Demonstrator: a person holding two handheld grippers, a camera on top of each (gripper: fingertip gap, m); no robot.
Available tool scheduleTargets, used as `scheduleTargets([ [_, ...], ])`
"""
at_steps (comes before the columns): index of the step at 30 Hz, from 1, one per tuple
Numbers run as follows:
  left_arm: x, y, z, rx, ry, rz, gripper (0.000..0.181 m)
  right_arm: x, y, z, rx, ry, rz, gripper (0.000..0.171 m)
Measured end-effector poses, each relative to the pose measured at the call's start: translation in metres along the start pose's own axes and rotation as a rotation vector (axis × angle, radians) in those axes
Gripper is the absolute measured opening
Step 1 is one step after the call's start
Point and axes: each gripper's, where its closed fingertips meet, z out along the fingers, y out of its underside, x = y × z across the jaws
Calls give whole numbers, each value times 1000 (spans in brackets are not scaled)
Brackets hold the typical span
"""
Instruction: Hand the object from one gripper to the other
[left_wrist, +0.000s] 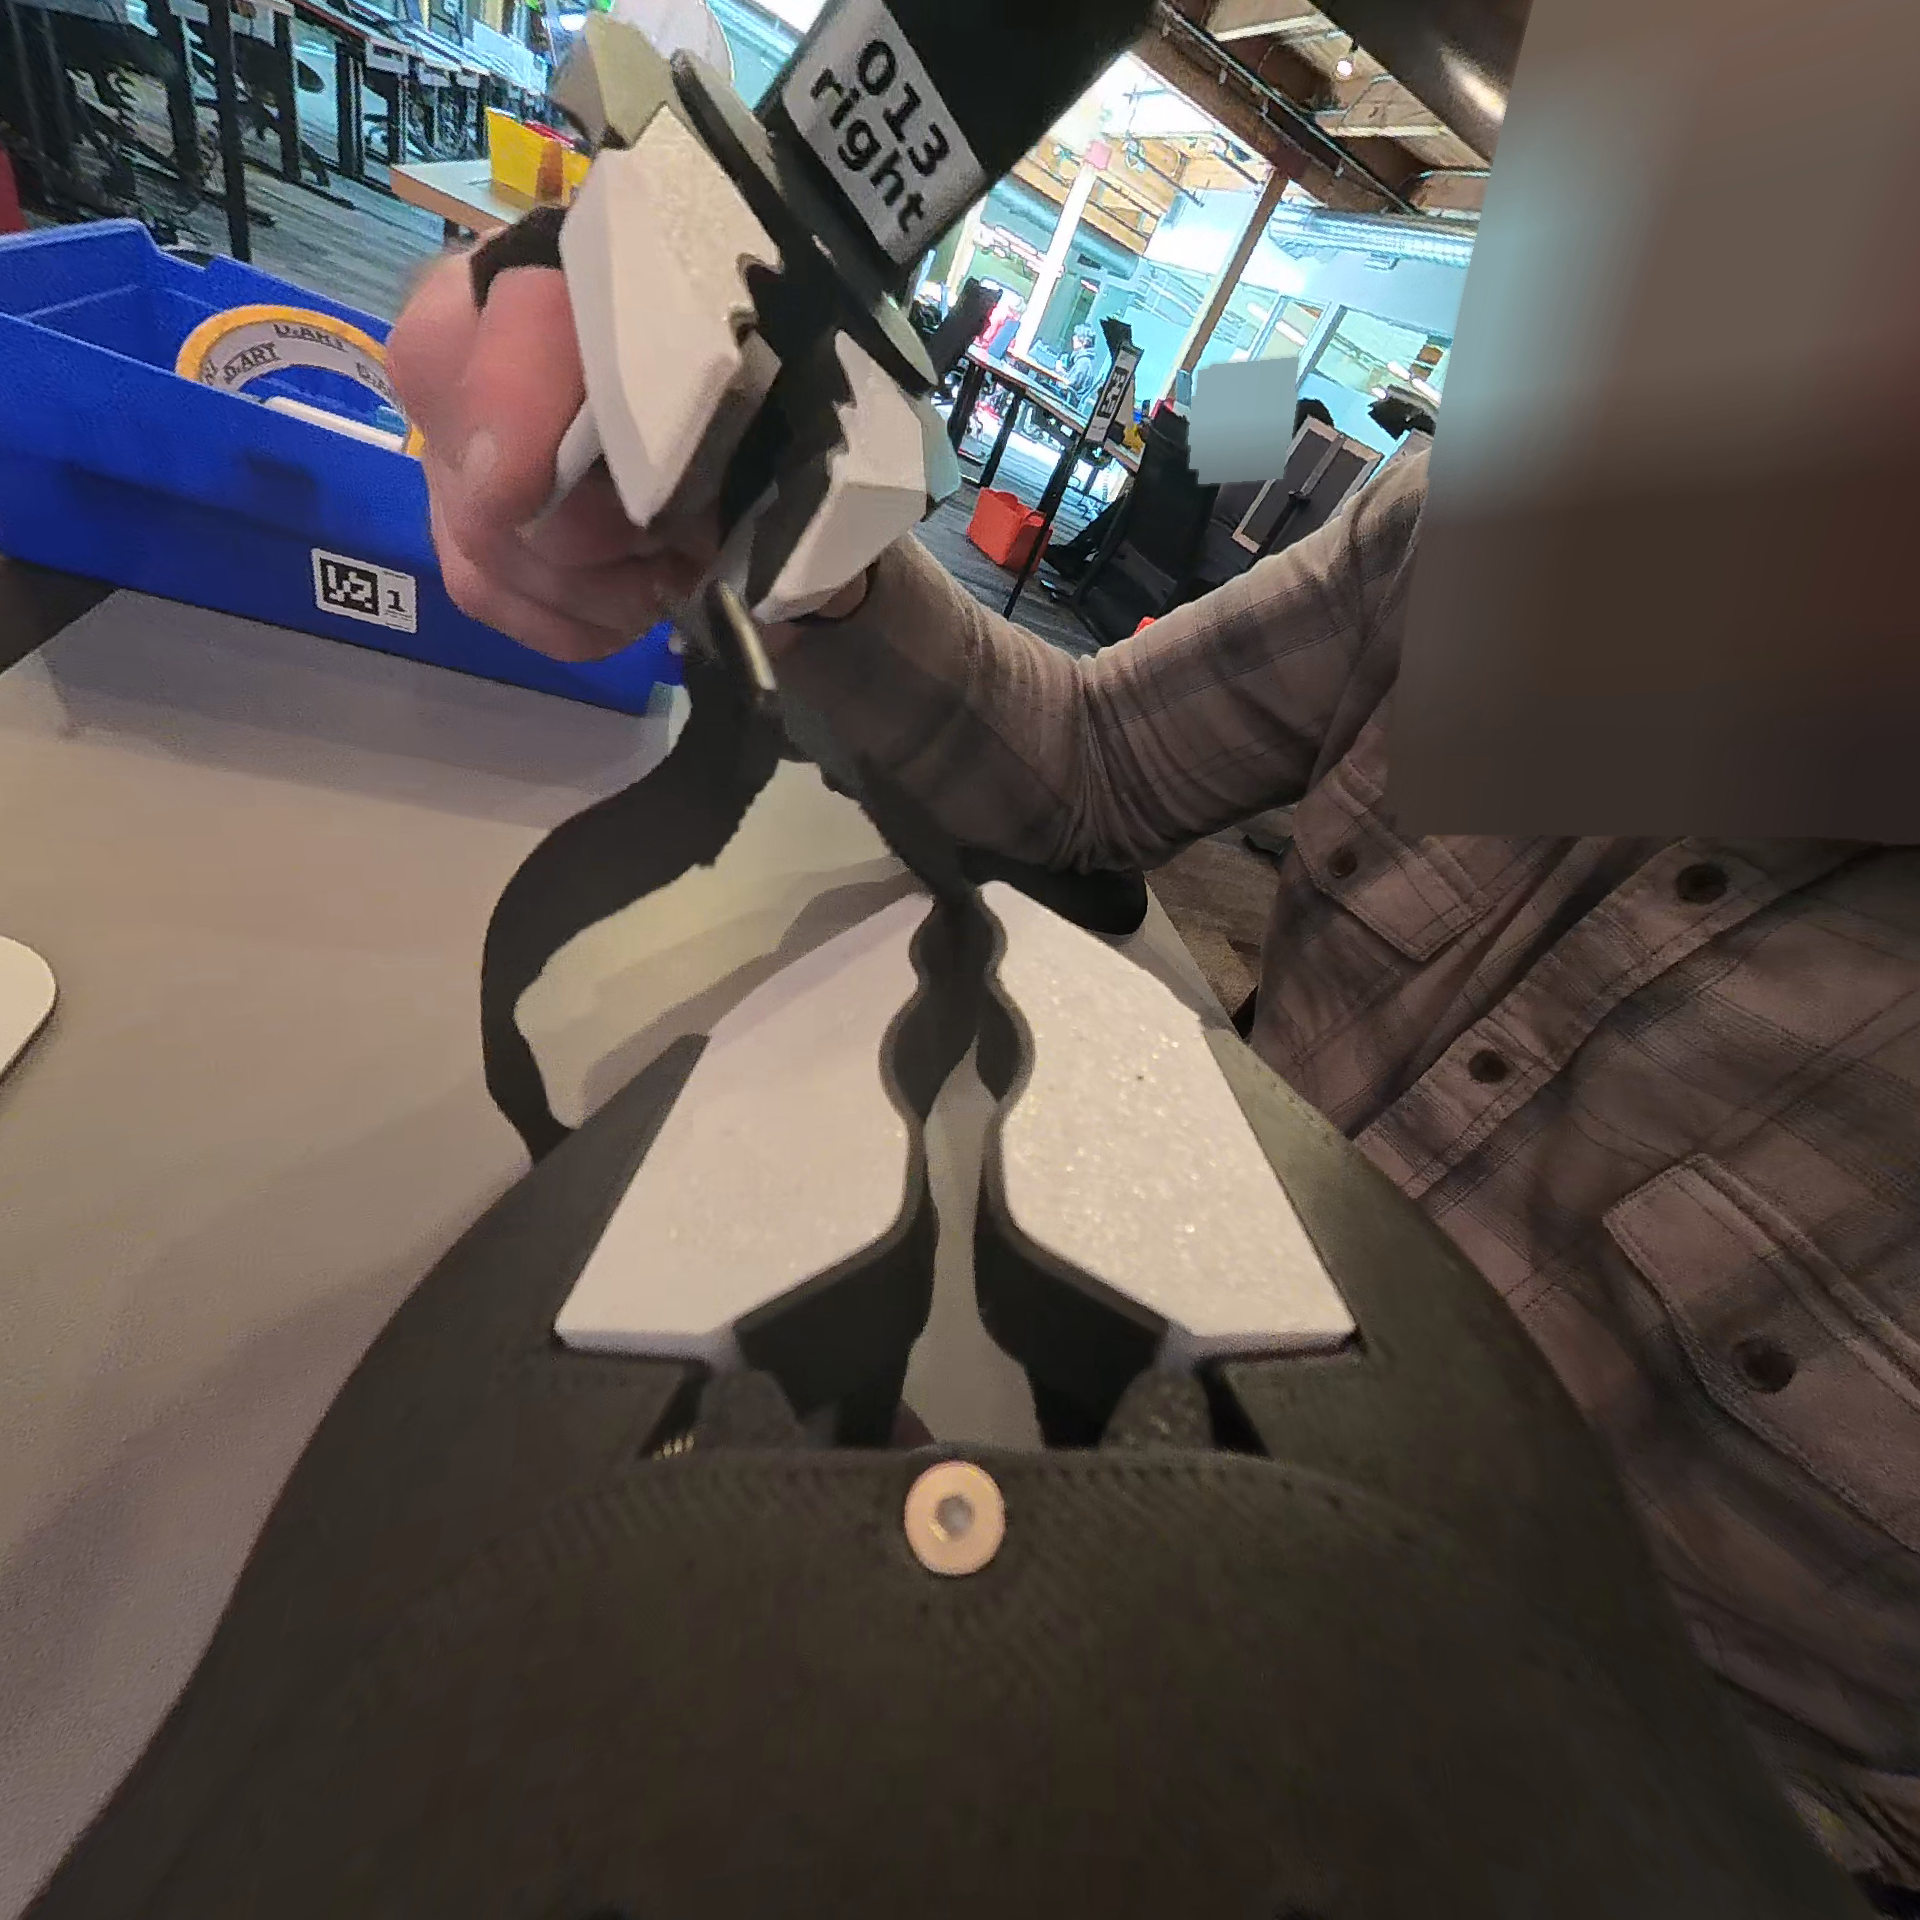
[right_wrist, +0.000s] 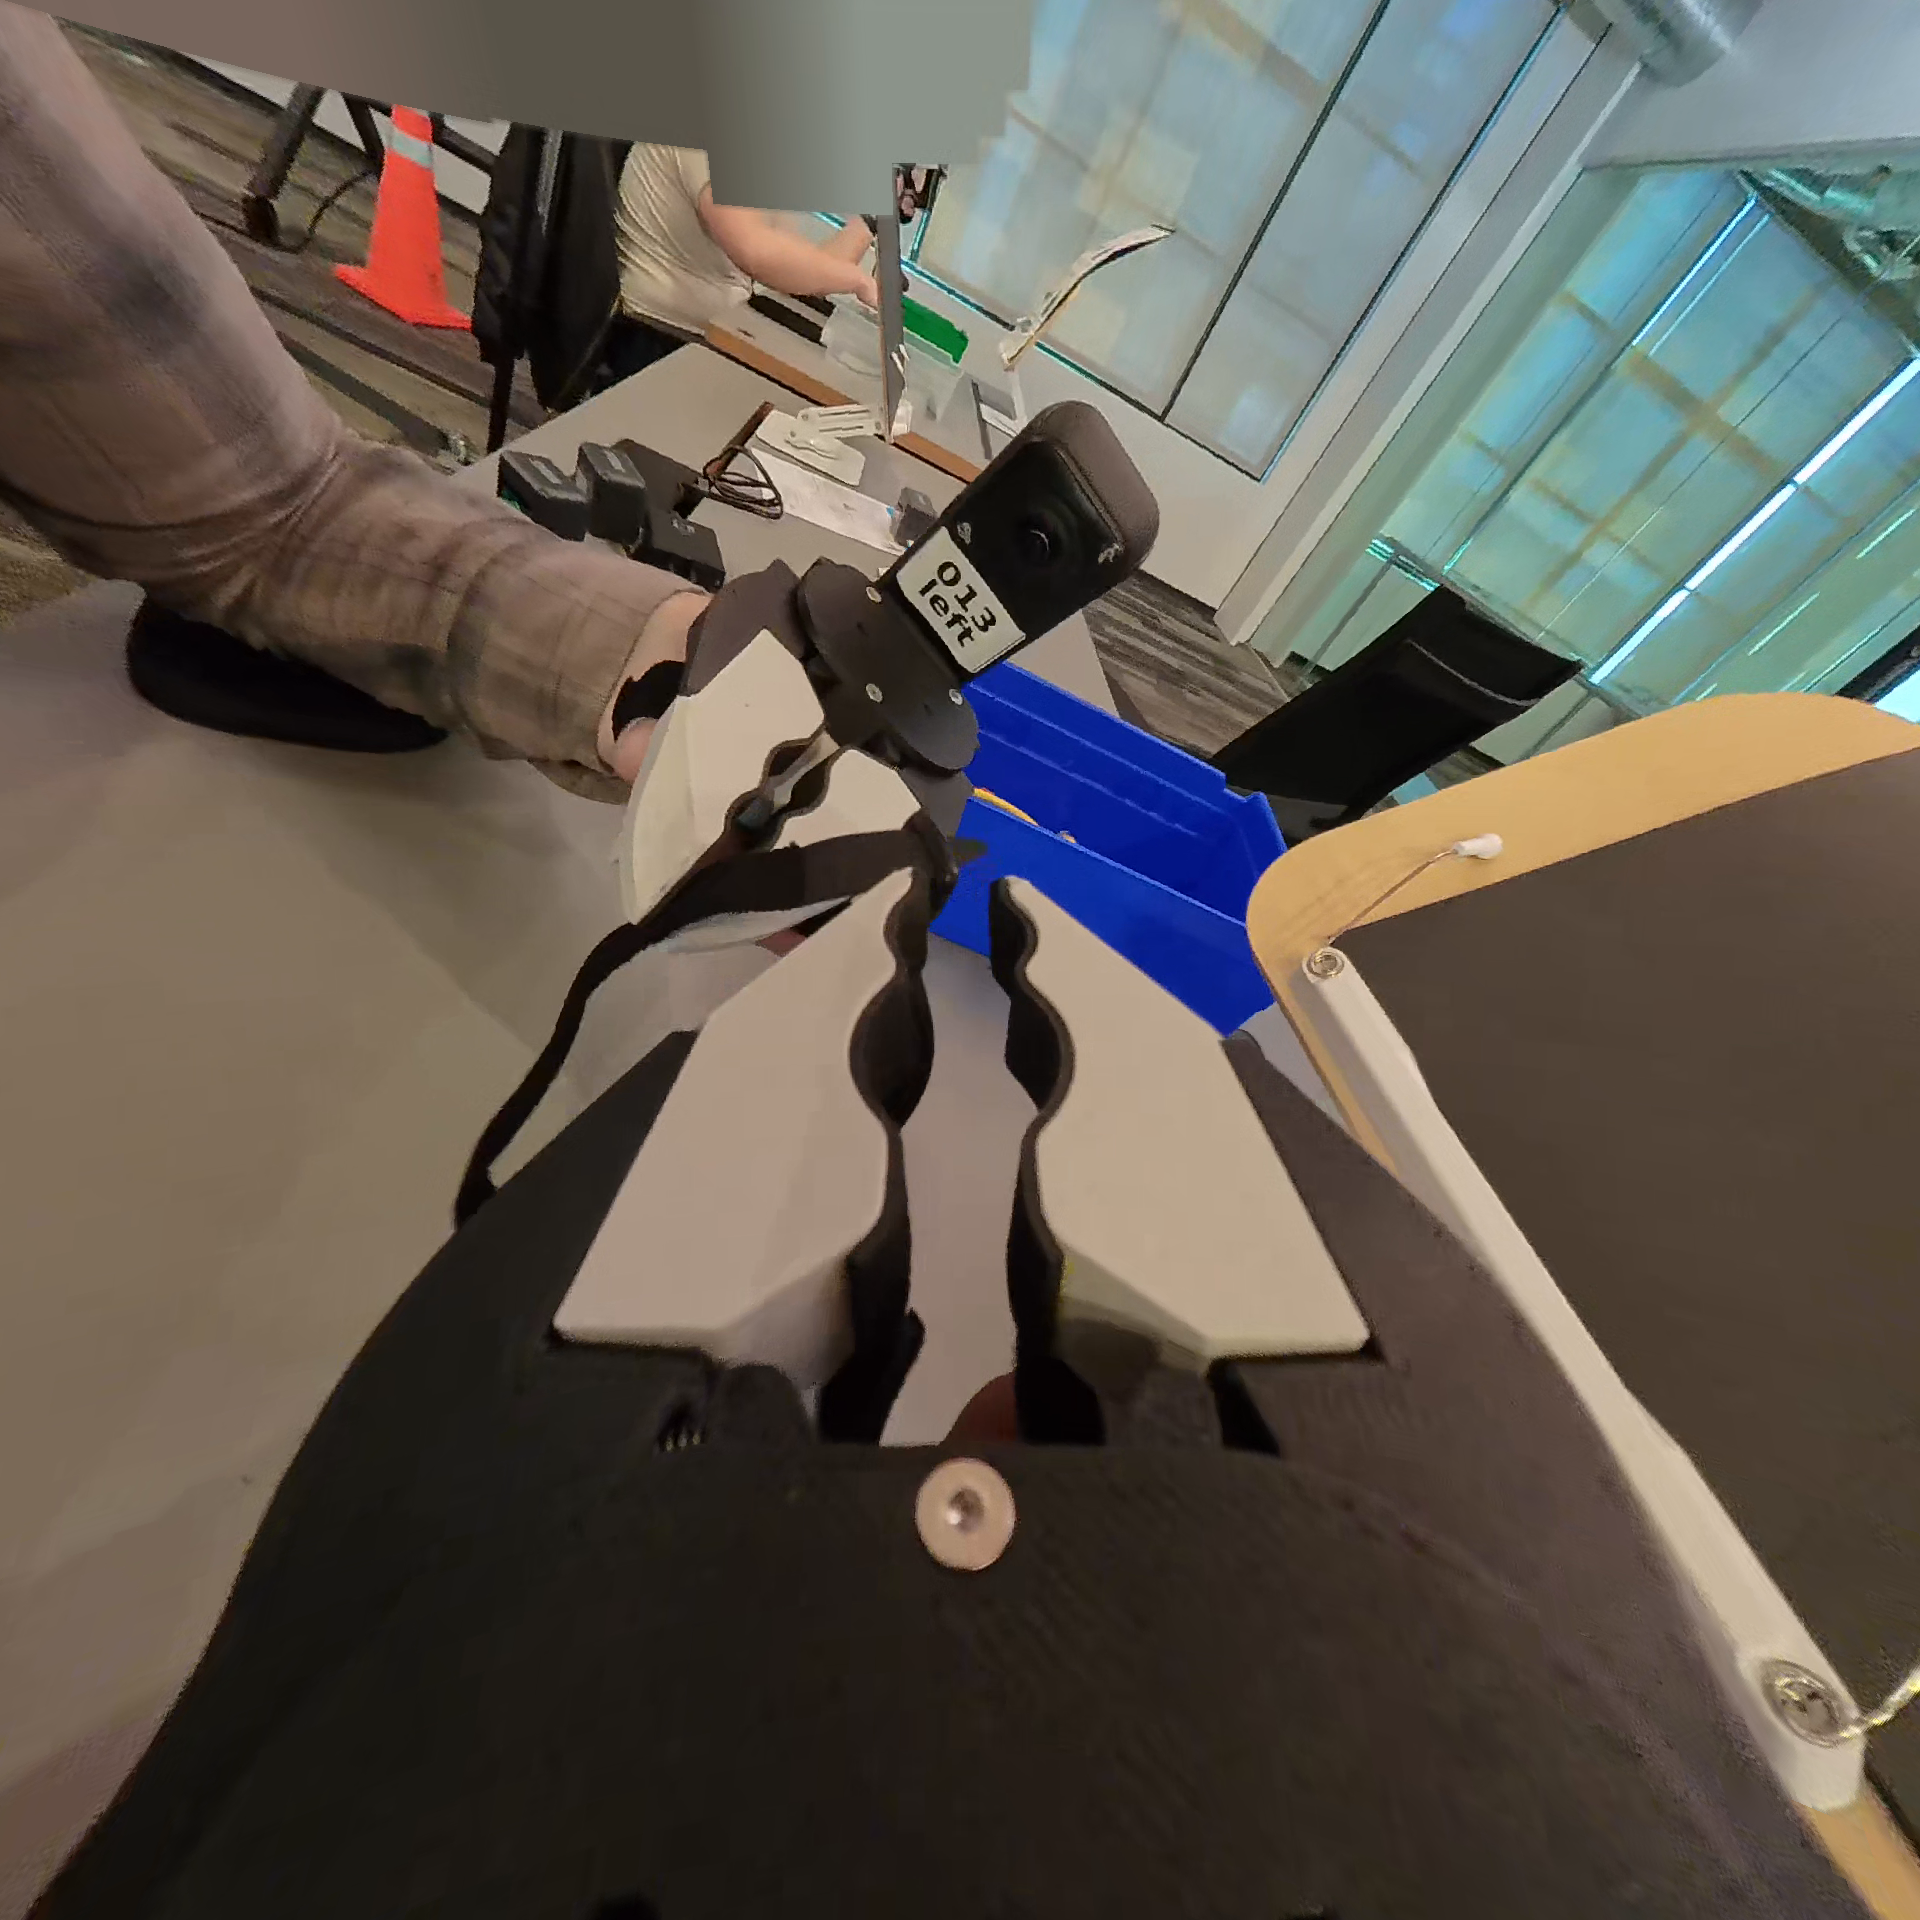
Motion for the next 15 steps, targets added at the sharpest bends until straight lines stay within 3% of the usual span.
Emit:
scheduleTargets([
  [6,3,2,2,-13,8,14,0,-7,-2,2,45,-71,100,11],
  [10,4,2,2,-17,11,17,0,-10,-3,5,64,-88,115,0],
  [15,5,3,3,-22,13,25,0,-9,-2,4,69,-91,141,5],
])
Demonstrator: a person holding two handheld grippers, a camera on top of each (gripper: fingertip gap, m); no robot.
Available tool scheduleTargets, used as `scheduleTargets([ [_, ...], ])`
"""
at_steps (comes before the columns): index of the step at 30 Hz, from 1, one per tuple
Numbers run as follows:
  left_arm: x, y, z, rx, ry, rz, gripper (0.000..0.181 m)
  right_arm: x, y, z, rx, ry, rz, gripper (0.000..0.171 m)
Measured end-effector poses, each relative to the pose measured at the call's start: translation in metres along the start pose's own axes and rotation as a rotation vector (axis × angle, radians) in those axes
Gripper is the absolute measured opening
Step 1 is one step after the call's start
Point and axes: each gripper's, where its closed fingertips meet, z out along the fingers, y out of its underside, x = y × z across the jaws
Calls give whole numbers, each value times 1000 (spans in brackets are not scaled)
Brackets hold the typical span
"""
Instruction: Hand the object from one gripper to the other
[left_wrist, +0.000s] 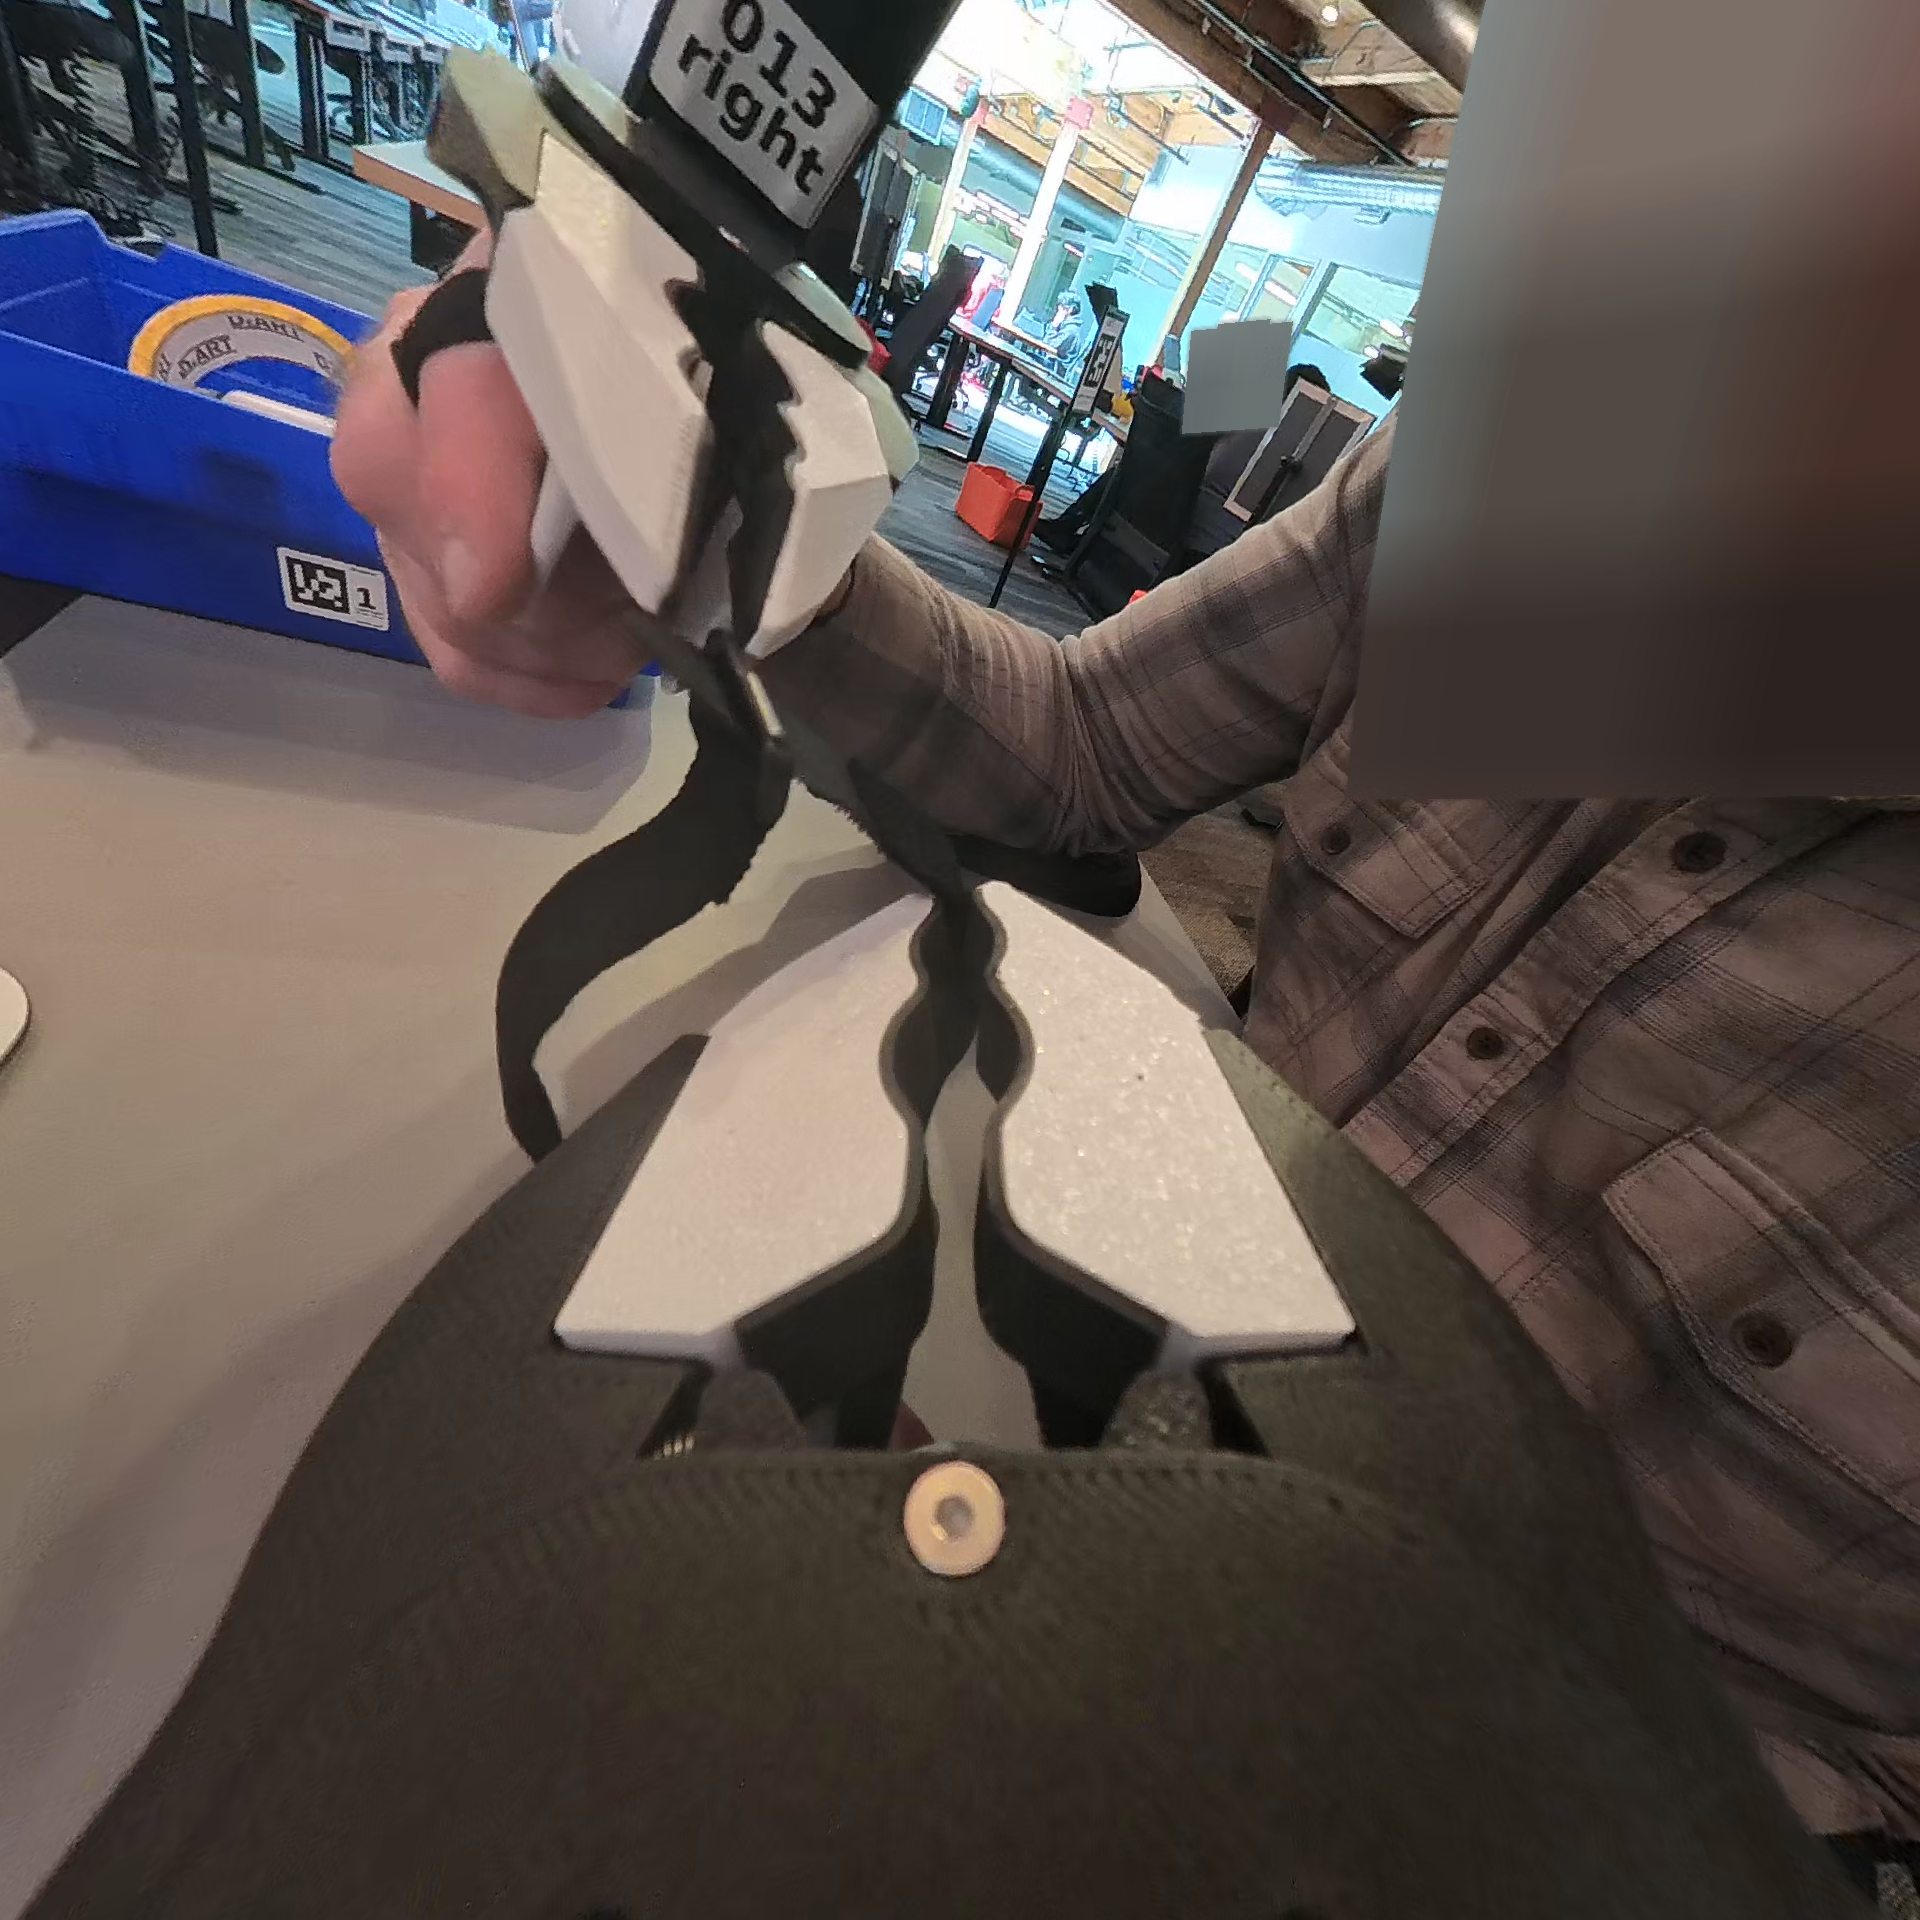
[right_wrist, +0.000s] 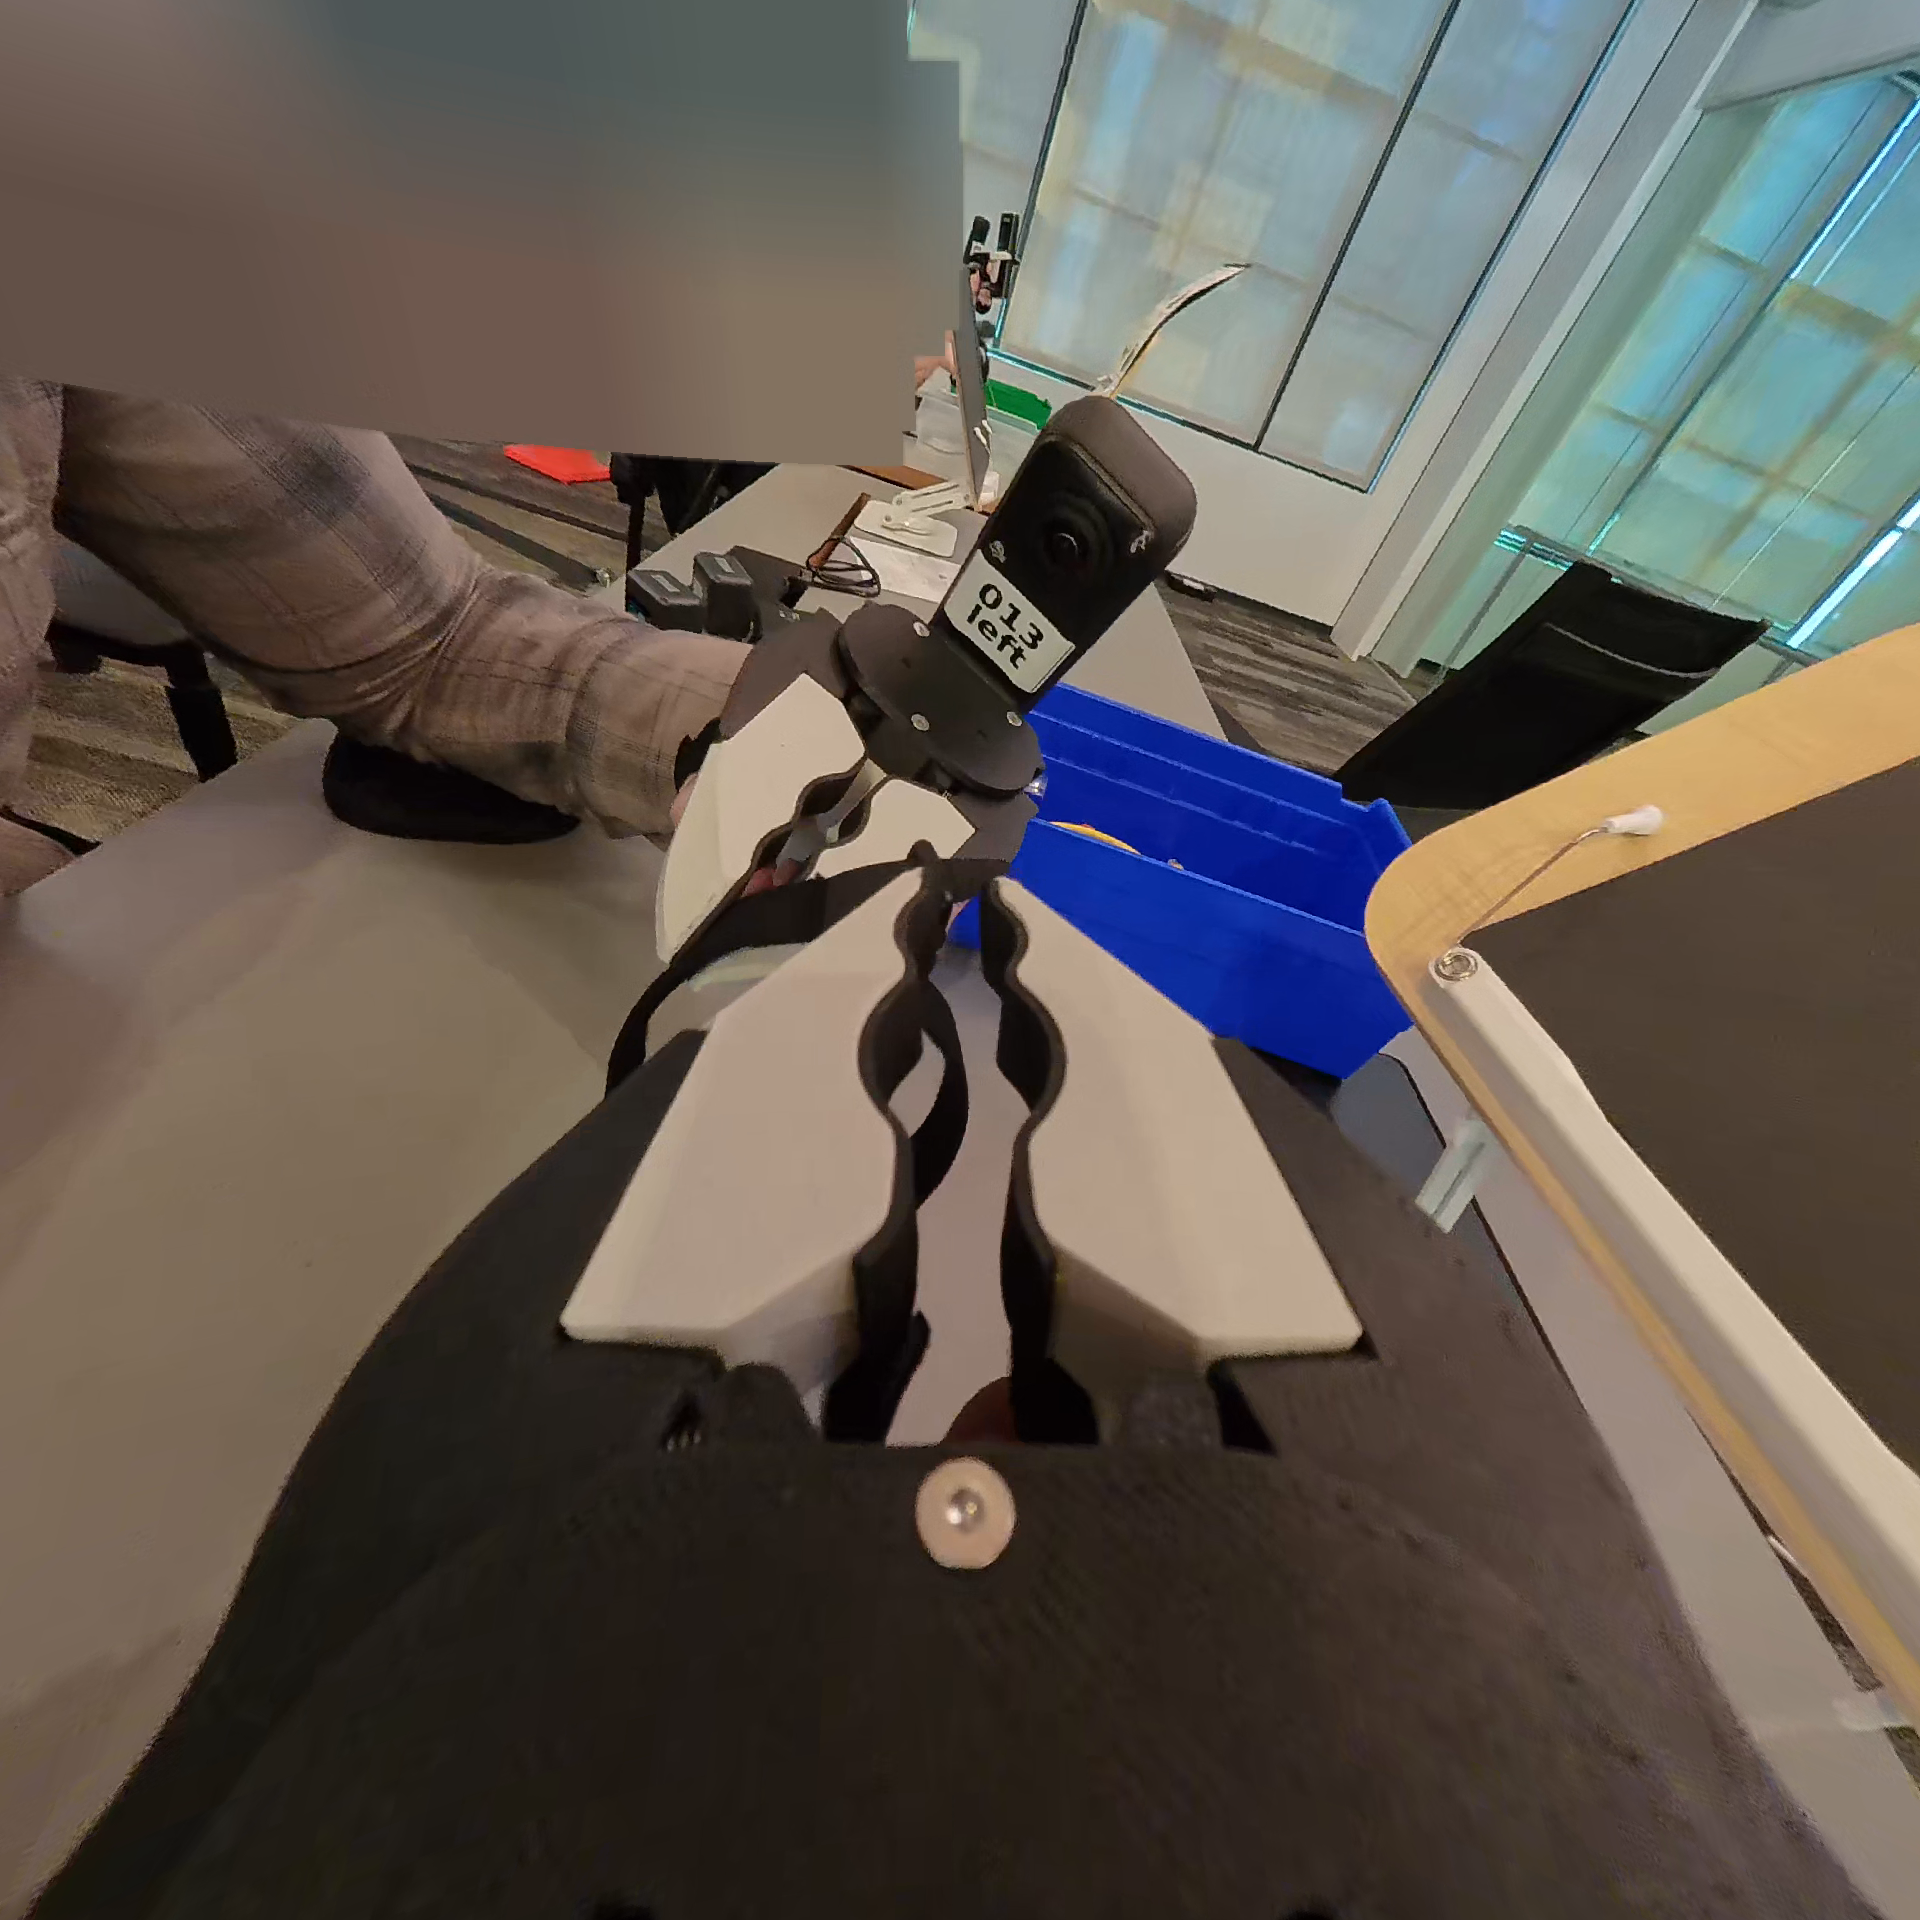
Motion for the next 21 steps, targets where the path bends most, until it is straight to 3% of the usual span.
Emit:
scheduleTargets([
  [21,-2,-6,-2,33,-13,3,0,-20,-4,2,-25,-70,-86,0],
])
